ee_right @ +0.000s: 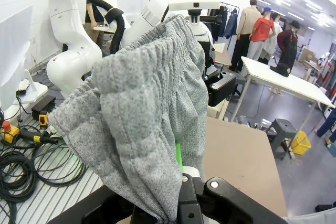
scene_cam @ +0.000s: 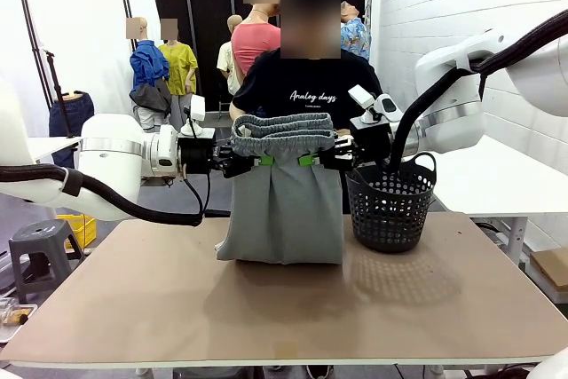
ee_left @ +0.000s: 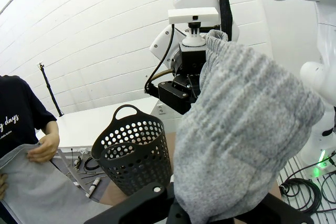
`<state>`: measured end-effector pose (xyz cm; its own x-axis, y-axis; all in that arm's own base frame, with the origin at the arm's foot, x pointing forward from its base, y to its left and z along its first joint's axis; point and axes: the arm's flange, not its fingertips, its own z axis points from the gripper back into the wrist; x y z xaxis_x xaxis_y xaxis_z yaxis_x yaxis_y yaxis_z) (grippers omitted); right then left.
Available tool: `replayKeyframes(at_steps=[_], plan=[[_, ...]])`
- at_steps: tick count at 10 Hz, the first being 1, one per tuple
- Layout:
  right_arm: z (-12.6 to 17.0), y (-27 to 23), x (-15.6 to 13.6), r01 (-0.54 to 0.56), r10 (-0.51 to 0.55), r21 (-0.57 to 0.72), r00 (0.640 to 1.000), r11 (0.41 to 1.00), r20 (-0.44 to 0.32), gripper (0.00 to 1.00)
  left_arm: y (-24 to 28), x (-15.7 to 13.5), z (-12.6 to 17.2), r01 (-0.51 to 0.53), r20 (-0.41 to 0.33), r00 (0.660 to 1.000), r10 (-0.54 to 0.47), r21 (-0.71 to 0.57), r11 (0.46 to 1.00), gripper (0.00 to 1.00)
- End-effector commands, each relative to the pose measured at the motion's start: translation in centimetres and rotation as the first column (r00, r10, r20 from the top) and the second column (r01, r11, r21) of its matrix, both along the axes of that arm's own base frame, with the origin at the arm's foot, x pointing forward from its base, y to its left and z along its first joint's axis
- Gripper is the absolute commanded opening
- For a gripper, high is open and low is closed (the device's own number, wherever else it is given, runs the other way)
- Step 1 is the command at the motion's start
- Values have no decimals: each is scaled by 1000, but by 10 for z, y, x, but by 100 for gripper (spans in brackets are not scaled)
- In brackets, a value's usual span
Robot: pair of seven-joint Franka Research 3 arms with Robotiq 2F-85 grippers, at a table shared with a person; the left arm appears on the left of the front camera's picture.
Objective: Fold the training pants.
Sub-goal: Release the ends of the Training pants and then grab the overlapped ends.
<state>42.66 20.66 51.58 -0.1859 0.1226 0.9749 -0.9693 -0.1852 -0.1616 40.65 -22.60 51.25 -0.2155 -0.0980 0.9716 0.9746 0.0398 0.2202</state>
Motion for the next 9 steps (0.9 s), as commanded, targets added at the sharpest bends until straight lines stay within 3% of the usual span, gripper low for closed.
replayKeyframes(at_steps=[1, 9], plan=[[0, -1, -2, -1, 1, 23, 1000, 1000, -7, 0, 0, -1, 4, -4, 9, 1000, 4, -1, 1000, 0], [0, -1, -2, -1, 1, 23, 1000, 1000, -7, 0, 0, -1, 4, -4, 9, 1000, 4, -1, 1000, 0]])
